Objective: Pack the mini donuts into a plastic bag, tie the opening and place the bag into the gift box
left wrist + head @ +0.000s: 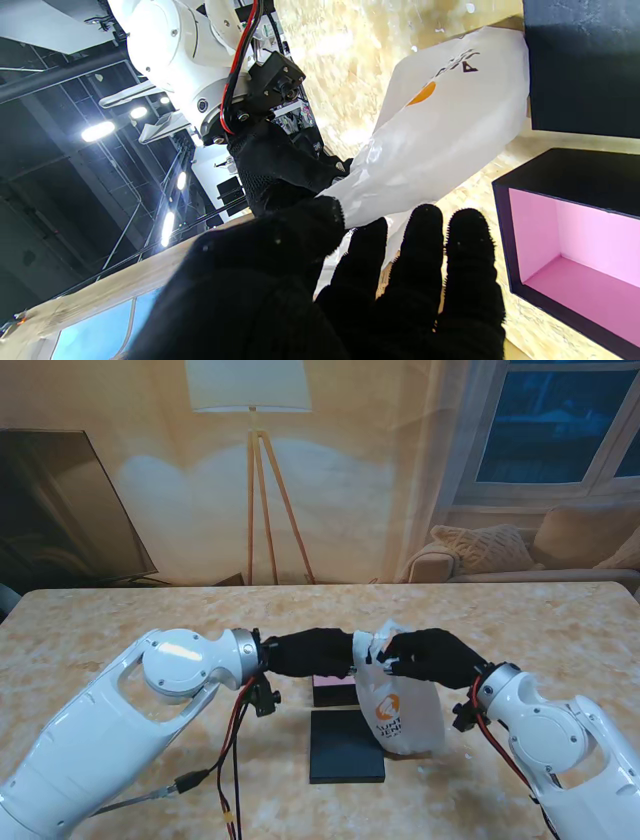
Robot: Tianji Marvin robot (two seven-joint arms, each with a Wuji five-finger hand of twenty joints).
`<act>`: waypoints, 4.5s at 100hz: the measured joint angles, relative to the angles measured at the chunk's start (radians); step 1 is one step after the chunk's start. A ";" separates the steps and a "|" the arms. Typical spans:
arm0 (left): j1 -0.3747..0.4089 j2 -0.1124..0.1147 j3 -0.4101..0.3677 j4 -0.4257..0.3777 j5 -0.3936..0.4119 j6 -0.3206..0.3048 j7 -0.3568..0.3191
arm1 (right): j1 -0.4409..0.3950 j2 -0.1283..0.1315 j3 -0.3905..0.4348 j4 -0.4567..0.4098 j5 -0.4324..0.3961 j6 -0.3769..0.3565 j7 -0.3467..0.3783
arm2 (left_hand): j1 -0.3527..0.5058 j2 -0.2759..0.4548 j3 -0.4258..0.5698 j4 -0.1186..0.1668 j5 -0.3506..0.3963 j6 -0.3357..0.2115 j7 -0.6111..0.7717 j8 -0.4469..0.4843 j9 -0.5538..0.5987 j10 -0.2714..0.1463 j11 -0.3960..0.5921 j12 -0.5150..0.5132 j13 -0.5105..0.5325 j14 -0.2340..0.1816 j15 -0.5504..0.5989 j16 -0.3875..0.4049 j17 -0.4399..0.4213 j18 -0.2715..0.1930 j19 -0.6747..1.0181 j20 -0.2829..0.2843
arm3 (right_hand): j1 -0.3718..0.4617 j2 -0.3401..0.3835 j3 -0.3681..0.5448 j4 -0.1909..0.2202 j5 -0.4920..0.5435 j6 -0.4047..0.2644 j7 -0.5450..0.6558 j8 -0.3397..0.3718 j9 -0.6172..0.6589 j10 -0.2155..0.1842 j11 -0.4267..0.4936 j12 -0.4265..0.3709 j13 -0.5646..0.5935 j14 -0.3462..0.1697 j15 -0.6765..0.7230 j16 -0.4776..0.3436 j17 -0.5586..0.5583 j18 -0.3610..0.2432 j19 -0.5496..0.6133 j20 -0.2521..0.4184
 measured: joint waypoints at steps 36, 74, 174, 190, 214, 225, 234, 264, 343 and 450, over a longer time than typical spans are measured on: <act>-0.006 0.002 0.025 0.002 0.111 -0.033 0.083 | 0.004 0.000 -0.006 0.002 0.014 0.005 0.011 | 0.113 -0.011 -0.067 0.025 0.128 -0.164 0.225 0.088 0.094 -0.067 0.223 -0.001 0.191 -0.049 0.106 0.005 0.161 -0.046 0.180 -0.053 | 0.000 0.001 0.000 0.000 0.000 0.000 -0.004 0.011 0.000 0.000 0.000 0.000 0.000 0.000 0.000 0.000 0.000 0.000 0.000 0.000; 0.034 -0.046 0.062 0.013 0.188 -0.051 0.299 | 0.012 0.001 -0.022 0.004 0.029 0.022 0.018 | -0.072 -0.326 0.039 -0.137 0.171 -0.340 0.596 0.123 0.164 -0.137 0.354 0.134 0.289 -0.098 0.353 0.307 0.180 -0.048 0.326 0.163 | 0.000 0.001 0.000 0.000 0.000 0.000 -0.004 0.012 0.000 0.000 0.000 0.000 0.000 0.000 0.009 0.000 0.000 0.001 0.001 0.000; 0.084 -0.085 0.049 0.046 0.088 -0.015 0.318 | 0.046 0.001 -0.049 0.026 0.049 0.083 0.040 | -0.056 -0.222 0.159 -0.059 0.134 -0.280 0.347 0.021 0.099 -0.116 0.262 0.121 0.182 -0.096 0.176 0.232 0.060 -0.035 0.166 0.155 | 0.002 -0.001 0.015 0.000 0.004 0.022 -0.002 0.013 0.000 0.012 0.010 0.000 0.029 0.000 0.012 0.000 0.020 0.008 0.022 0.000; 0.082 -0.074 0.029 0.046 -0.002 0.001 0.261 | 0.043 0.001 -0.043 0.021 0.048 0.083 0.043 | 0.038 -0.122 0.153 -0.027 0.122 -0.197 0.284 -0.002 0.097 -0.095 0.195 0.034 0.145 -0.061 0.074 0.088 0.058 -0.029 0.094 0.078 | 0.002 -0.001 0.015 0.000 0.004 0.022 -0.002 0.013 0.000 0.012 0.010 0.000 0.029 0.000 0.013 0.000 0.020 0.008 0.022 0.000; 0.062 -0.059 0.027 0.047 -0.015 0.013 0.195 | 0.044 0.003 -0.039 0.021 0.056 0.080 0.064 | 0.120 -0.098 0.191 -0.021 0.111 -0.171 0.245 -0.016 0.097 -0.089 0.194 0.001 0.149 -0.058 0.061 0.024 0.070 -0.025 0.094 0.018 | 0.002 -0.001 0.016 0.000 0.004 0.022 -0.002 0.013 0.000 0.012 0.010 0.000 0.029 0.000 0.014 -0.001 0.020 0.014 0.023 0.000; 0.052 -0.051 0.028 0.050 -0.018 0.005 0.153 | 0.043 0.005 -0.037 0.021 0.057 0.078 0.071 | 0.121 -0.098 0.215 -0.021 0.097 -0.161 0.216 -0.040 0.097 -0.089 0.193 -0.004 0.146 -0.058 0.049 0.012 0.074 -0.025 0.078 -0.008 | 0.002 -0.001 0.019 0.000 0.004 0.023 -0.002 0.013 0.000 0.012 0.010 0.000 0.029 0.000 0.014 -0.001 0.020 0.016 0.023 0.000; 0.046 -0.044 0.034 0.049 0.011 -0.018 0.153 | 0.042 0.005 -0.035 0.020 0.058 0.075 0.072 | 0.169 -0.098 0.173 -0.059 0.154 -0.158 0.293 0.007 0.157 -0.102 0.237 0.002 0.206 -0.059 0.073 0.012 0.125 -0.025 0.131 -0.047 | 0.002 -0.001 0.019 0.000 0.004 0.023 -0.002 0.013 0.000 0.012 0.011 0.000 0.029 0.000 0.014 -0.001 0.020 0.016 0.023 0.000; 0.056 -0.060 0.052 0.042 0.048 -0.015 0.258 | 0.039 0.006 -0.036 0.014 0.058 0.074 0.076 | 0.179 -0.025 -0.094 -0.056 0.242 -0.308 0.691 0.228 0.276 -0.154 0.300 0.188 0.312 -0.086 0.168 0.162 0.182 -0.037 0.284 0.088 | 0.002 -0.001 0.022 -0.009 0.004 0.023 -0.002 0.013 0.000 0.014 0.011 0.000 0.029 0.000 0.022 -0.001 0.020 0.016 0.023 0.000; 0.070 -0.089 0.077 0.055 0.087 -0.024 0.375 | 0.042 0.008 -0.047 0.016 0.064 0.082 0.075 | -0.135 -0.492 0.103 -0.197 0.238 -0.362 0.940 0.190 0.334 -0.188 0.432 0.258 0.370 -0.098 0.294 0.261 0.158 -0.034 0.303 0.163 | 0.002 -0.001 0.028 -0.009 0.004 0.032 -0.002 0.011 0.014 0.016 0.011 -0.002 0.043 -0.001 0.023 -0.001 0.043 0.016 0.035 -0.001; 0.042 -0.060 0.059 0.069 0.045 -0.044 0.254 | 0.054 0.008 -0.057 0.020 0.111 0.118 0.100 | 0.104 -0.227 0.008 -0.088 0.254 -0.247 0.572 0.127 0.397 -0.166 0.248 0.241 0.415 -0.096 0.144 0.314 0.216 -0.053 0.261 0.025 | 0.002 -0.016 0.044 -0.010 0.013 0.034 -0.002 -0.061 0.034 0.018 0.010 -0.029 0.082 -0.008 0.023 -0.026 0.067 0.011 0.049 -0.025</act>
